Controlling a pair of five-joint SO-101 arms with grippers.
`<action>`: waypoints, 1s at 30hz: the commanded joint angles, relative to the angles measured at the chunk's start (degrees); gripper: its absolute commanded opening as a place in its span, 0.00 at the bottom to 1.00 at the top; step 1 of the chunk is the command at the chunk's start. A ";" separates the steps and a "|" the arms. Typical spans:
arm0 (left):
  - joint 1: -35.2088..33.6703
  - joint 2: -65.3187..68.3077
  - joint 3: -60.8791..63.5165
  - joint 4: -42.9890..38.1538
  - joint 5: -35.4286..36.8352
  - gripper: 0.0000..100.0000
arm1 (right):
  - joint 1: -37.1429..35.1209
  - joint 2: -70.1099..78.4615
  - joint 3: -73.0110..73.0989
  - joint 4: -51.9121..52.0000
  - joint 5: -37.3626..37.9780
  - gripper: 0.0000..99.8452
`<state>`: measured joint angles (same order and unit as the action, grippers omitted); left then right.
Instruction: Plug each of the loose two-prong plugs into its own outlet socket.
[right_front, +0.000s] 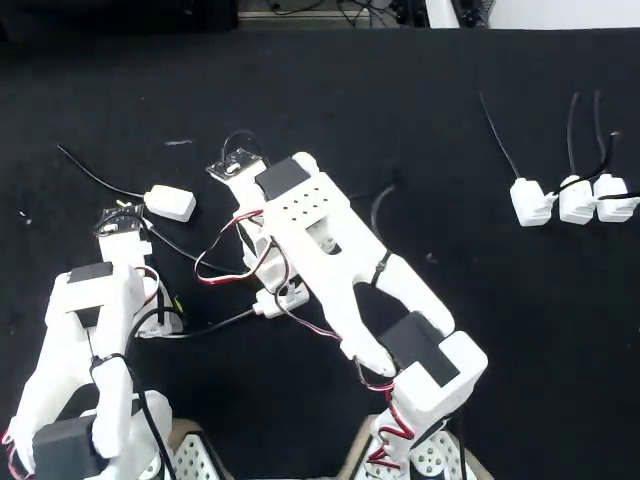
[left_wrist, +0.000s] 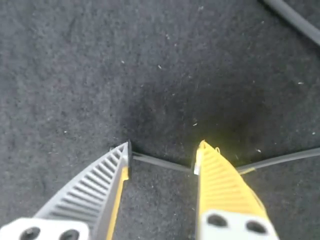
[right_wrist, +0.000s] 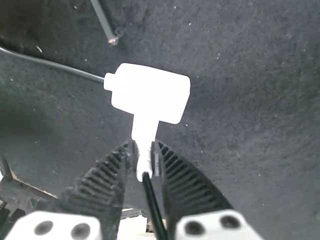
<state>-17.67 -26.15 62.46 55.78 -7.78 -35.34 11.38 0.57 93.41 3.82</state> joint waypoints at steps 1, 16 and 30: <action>-0.22 0.70 1.01 0.18 0.44 0.22 | 0.70 -3.47 -3.47 0.53 0.09 0.01; -0.13 0.70 1.01 0.18 0.44 0.22 | 4.48 -3.47 -4.79 0.09 4.66 0.01; -0.13 0.70 1.01 0.18 0.44 0.22 | 2.81 -3.38 -4.44 0.53 2.99 0.01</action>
<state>-17.67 -26.15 62.46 55.78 -7.78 -31.47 11.38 -1.10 93.41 7.96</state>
